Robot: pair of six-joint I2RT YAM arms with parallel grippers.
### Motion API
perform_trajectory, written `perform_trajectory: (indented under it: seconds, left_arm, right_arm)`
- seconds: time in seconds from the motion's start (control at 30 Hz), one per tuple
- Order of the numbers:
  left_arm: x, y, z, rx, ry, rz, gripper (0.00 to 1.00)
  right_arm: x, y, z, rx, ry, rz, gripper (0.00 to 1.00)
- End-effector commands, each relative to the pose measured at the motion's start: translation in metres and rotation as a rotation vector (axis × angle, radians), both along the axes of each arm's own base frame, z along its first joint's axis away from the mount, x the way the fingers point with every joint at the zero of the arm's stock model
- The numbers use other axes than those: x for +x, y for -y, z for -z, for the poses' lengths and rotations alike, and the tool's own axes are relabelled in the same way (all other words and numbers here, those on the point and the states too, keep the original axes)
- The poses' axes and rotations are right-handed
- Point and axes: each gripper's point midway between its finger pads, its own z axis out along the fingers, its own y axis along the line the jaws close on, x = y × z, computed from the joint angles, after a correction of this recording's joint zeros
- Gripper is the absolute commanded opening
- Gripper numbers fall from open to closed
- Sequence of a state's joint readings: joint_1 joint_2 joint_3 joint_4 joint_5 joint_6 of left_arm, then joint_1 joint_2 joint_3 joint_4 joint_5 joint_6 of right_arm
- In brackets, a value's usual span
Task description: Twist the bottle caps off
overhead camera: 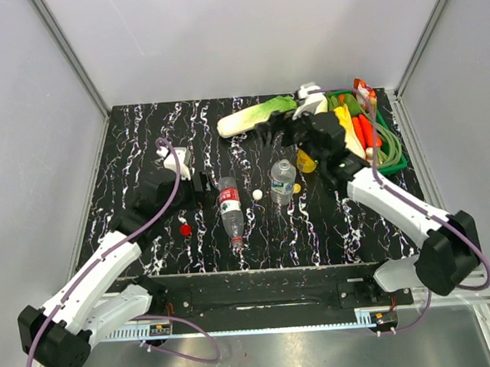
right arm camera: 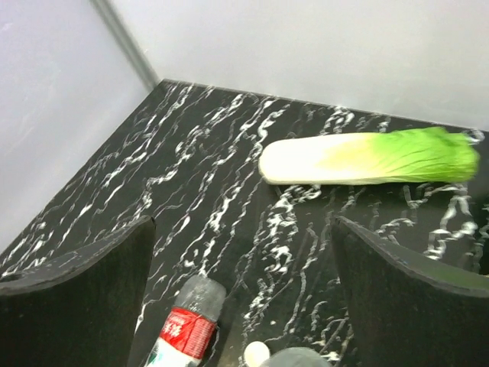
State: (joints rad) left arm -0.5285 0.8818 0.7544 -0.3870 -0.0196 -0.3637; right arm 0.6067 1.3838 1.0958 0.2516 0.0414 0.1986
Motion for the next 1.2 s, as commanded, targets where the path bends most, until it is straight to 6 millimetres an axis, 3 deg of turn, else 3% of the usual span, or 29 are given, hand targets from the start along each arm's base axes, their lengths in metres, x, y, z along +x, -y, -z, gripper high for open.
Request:
perform_trajectory:
  seconds: [0.0, 0.2, 0.37, 0.57, 0.63, 0.8, 1.03, 1.17]
  left_arm:
    - [0.031, -0.007, -0.046, -0.025, 0.132, -0.108, 0.99]
    - [0.043, -0.019, -0.076, -0.056, 0.222, -0.206, 0.99]
    - [0.040, -0.038, -0.100, -0.064, 0.280, -0.293, 0.99]
    - [0.028, -0.058, -0.126, -0.081, 0.413, -0.335, 0.99]
    - [0.024, -0.061, -0.136, -0.095, 0.457, -0.328, 0.99]
    - [0.019, -0.066, -0.154, -0.101, 0.537, -0.323, 0.99]
    - [0.028, -0.071, -0.158, -0.074, 0.570, -0.366, 0.99]
    - [0.037, -0.075, -0.150, -0.036, 0.590, -0.399, 0.99]
  right_arm:
    - [0.009, 0.061, -0.039, 0.074, 0.022, 0.137, 1.00]
    - [0.006, 0.133, -0.059, 0.083, 0.038, 0.326, 1.00]
    - [-0.014, 0.172, -0.071, 0.111, 0.063, 0.440, 1.00]
    - [-0.028, 0.185, -0.077, 0.118, 0.072, 0.469, 0.99]
    - [-0.030, 0.190, -0.067, 0.092, 0.040, 0.488, 1.00]
    - [-0.034, 0.197, -0.063, 0.075, 0.031, 0.514, 1.00]
    - [-0.041, 0.232, -0.046, 0.030, -0.013, 0.646, 1.00]
    - [-0.038, 0.258, -0.025, 0.021, -0.079, 0.741, 1.00]
